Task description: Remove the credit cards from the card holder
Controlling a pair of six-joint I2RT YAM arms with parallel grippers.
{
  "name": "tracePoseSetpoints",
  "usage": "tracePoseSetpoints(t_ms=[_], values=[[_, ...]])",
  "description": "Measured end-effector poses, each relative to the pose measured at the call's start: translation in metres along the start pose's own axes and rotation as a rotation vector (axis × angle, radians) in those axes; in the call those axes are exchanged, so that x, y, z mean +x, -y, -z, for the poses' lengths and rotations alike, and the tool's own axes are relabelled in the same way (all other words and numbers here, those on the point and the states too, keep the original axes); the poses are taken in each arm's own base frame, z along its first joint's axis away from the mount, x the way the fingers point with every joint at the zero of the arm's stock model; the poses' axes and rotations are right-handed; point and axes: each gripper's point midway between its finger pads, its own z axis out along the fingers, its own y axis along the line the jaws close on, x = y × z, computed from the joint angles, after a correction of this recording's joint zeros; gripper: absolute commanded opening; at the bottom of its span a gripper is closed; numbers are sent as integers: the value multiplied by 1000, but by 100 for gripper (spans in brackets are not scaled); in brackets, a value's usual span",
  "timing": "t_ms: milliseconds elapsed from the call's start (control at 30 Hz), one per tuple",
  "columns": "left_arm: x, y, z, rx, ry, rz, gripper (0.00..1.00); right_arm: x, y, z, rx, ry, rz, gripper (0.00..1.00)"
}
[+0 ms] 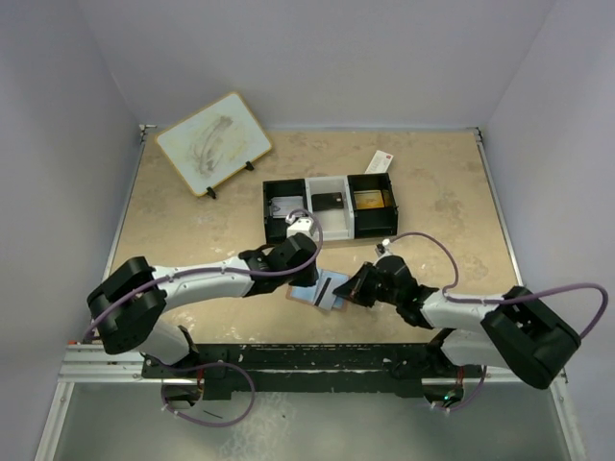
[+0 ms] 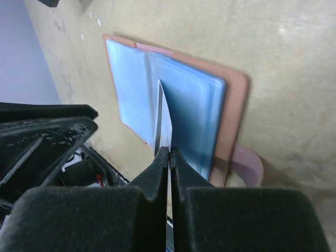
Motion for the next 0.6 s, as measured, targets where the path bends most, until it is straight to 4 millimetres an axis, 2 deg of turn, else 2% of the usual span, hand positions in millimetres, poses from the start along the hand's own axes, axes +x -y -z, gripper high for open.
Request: tracePoseSetpoints(t_ms=[67, 133, 367, 600], values=[[-3, 13, -2, 42, -11, -5, 15, 0, -5, -5, -12, -13, 6, 0], [3, 19, -9, 63, -39, -12, 13, -1, -9, -9, -26, -18, 11, 1], [36, 3, -24, 6, -146, -42, 8, -3, -13, -11, -43, -13, 13, 7], [43, 4, -25, 0, -158, -60, 6, -3, -5, -15, -16, -18, -5, 16]])
